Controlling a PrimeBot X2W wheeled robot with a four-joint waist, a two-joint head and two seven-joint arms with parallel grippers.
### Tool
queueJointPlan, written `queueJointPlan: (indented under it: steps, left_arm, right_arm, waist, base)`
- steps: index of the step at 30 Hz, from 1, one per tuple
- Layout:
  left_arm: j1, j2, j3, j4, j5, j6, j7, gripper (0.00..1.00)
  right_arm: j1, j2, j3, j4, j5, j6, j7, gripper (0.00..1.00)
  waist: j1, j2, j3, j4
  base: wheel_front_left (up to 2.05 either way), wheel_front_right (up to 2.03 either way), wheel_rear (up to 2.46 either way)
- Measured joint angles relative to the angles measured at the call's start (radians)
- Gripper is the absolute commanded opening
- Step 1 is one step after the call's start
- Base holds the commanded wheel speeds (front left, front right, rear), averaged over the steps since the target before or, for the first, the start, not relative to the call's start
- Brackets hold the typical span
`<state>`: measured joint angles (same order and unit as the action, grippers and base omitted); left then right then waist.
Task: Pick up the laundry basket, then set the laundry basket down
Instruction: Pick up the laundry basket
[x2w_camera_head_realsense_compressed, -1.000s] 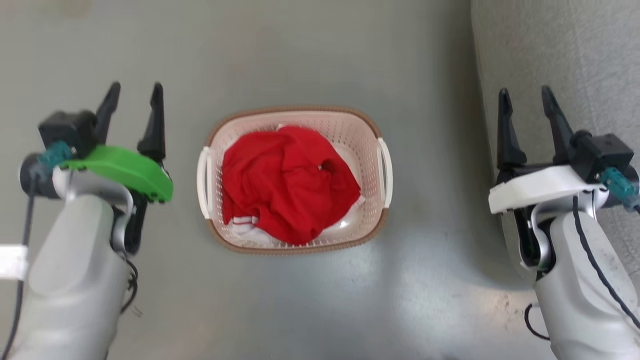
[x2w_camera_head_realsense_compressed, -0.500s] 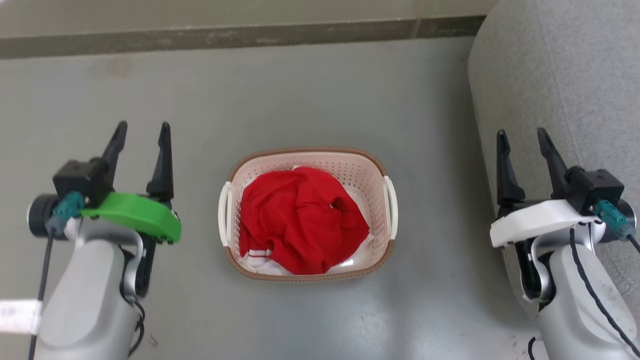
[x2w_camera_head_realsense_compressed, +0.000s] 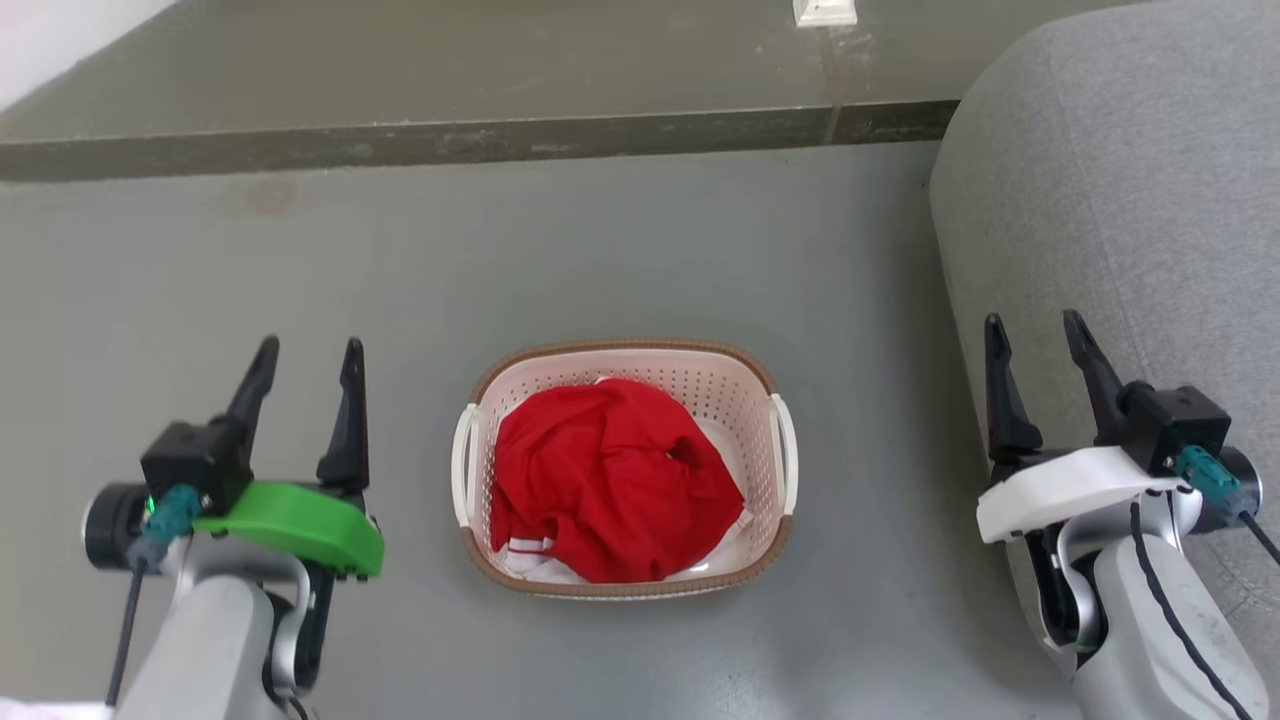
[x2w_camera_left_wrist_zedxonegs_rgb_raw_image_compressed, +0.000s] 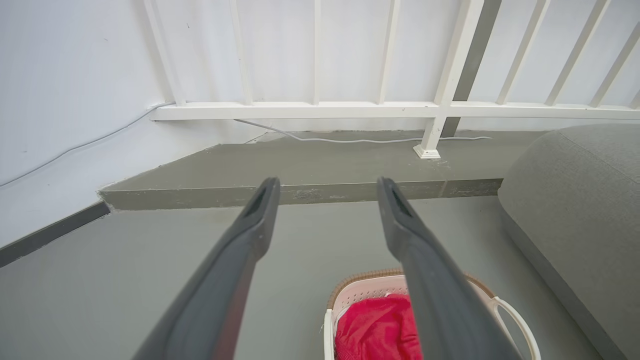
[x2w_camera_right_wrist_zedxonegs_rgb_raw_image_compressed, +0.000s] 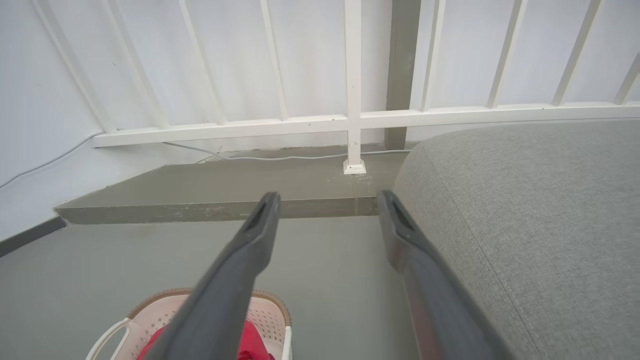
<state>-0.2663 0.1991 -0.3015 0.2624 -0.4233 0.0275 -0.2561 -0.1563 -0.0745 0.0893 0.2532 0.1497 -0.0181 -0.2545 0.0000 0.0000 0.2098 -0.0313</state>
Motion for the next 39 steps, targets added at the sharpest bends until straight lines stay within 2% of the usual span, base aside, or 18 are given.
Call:
queueJointPlan:
  steps: [14, 39]
  left_arm:
    - [0.131, -0.008, -0.009, -0.065, 0.008, 0.026, 0.0, 1.0]
    - [0.191, 0.001, -0.002, -0.145, 0.009, 0.045, 0.002, 1.0]
  right_arm:
    - [0.055, -0.001, 0.004, -0.006, 0.0, 0.0, 0.0, 1.0]
    - [0.08, -0.006, 0.012, -0.024, 0.0, 0.0, 0.0, 1.0]
  waist:
    - [0.0, 0.0, -0.056, -0.009]
    - [0.0, 0.0, -0.067, -0.006]
  base:
    - [0.0, 0.0, 0.0]
    - [0.0, 0.0, 0.0]
